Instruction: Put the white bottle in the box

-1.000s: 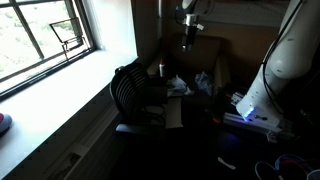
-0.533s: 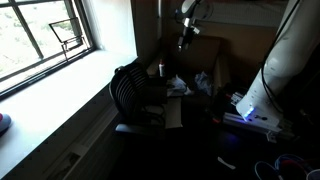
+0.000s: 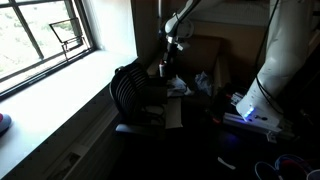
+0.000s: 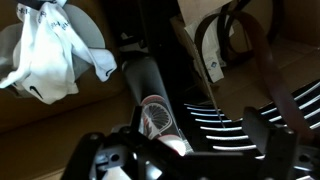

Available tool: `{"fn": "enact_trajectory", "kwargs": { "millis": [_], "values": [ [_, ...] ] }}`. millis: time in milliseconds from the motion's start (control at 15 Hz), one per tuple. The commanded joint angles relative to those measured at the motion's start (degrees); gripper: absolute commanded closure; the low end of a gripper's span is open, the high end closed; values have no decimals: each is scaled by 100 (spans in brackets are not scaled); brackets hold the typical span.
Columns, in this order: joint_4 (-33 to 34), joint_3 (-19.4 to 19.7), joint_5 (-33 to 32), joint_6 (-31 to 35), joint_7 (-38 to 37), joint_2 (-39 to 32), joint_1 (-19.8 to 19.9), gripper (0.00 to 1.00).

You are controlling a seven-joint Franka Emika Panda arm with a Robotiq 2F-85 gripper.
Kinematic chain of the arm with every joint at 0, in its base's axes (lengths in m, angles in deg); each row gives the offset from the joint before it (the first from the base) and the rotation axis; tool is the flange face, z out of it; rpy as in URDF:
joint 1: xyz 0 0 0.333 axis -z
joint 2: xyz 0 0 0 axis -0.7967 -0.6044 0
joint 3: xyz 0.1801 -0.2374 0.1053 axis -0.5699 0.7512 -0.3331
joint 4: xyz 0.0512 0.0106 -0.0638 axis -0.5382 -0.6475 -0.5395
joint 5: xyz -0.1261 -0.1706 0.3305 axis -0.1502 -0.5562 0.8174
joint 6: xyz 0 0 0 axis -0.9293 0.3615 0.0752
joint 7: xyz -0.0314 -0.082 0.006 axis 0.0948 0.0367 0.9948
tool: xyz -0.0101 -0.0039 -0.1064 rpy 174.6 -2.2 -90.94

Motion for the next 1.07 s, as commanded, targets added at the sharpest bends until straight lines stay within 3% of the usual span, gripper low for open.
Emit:
{"fn": "enact_trajectory", "kwargs": {
  "millis": [0,67,200,333,667,1000],
  "values": [
    [65,-194,-125,-36,-87,-31,197,0],
    [93,-190,-121,-77,-84,-34,215,0],
    [5,-15,-557,454,-402,-152,30,0],
    [87,-225,-438,865,-295,-378,214,0],
    [127,-349,-554,850,-398,-486,331,0],
    [202,-411,-699,1813,-573,-572,272,0]
  ]
}}
